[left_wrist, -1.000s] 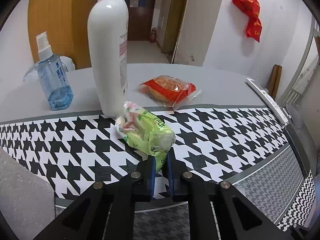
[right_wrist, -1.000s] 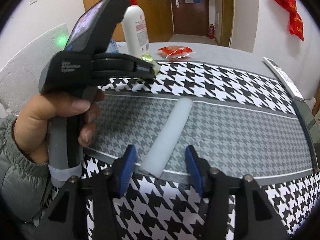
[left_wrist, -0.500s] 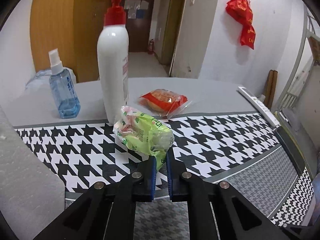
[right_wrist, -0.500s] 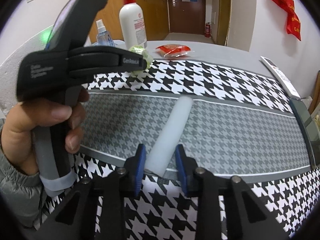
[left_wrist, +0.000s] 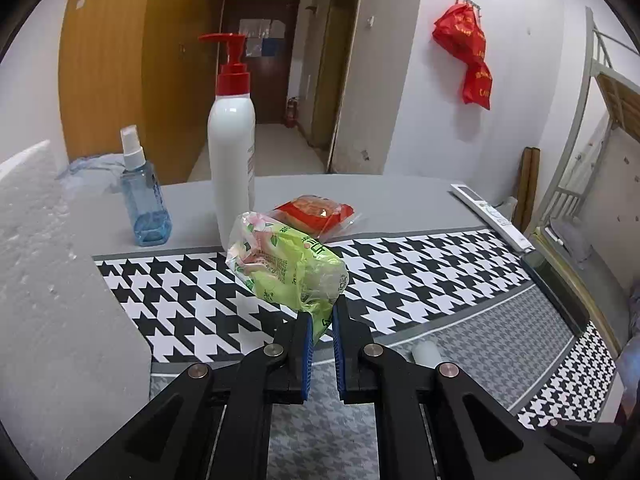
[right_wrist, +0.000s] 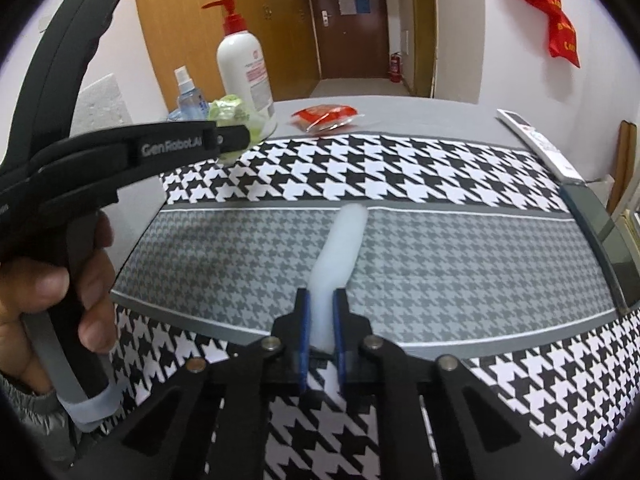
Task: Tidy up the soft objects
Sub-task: 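Close the right tool on the white foam roll and lift it, then carry the tissue pack and foam roll toward the foam box with both tools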
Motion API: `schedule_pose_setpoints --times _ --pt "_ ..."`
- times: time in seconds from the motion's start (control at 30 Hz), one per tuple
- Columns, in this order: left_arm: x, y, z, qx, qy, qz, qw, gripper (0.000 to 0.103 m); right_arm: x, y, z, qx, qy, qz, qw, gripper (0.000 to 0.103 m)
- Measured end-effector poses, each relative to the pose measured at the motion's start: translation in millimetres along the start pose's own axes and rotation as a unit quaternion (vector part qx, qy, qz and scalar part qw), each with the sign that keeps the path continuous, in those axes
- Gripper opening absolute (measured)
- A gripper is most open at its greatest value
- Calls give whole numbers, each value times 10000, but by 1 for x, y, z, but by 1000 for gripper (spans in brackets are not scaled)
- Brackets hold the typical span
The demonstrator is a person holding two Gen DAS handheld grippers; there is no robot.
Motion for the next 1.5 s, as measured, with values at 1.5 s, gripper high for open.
schedule_pose_setpoints --times 1.5 --pt "44 100 -12 231 -321 -466 9981 10 8 88 12 227 -171 -862 9959 13"
Point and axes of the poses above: each gripper's, at about its wrist camera, not at the fingertips, and y roughly against the way its jaws point, z to its left, x to its underside, the point moved 4 cm from there along -y, roughly the way its jaws point, and after that the axes turned 2 degrees about x, right-handed, at the moved point
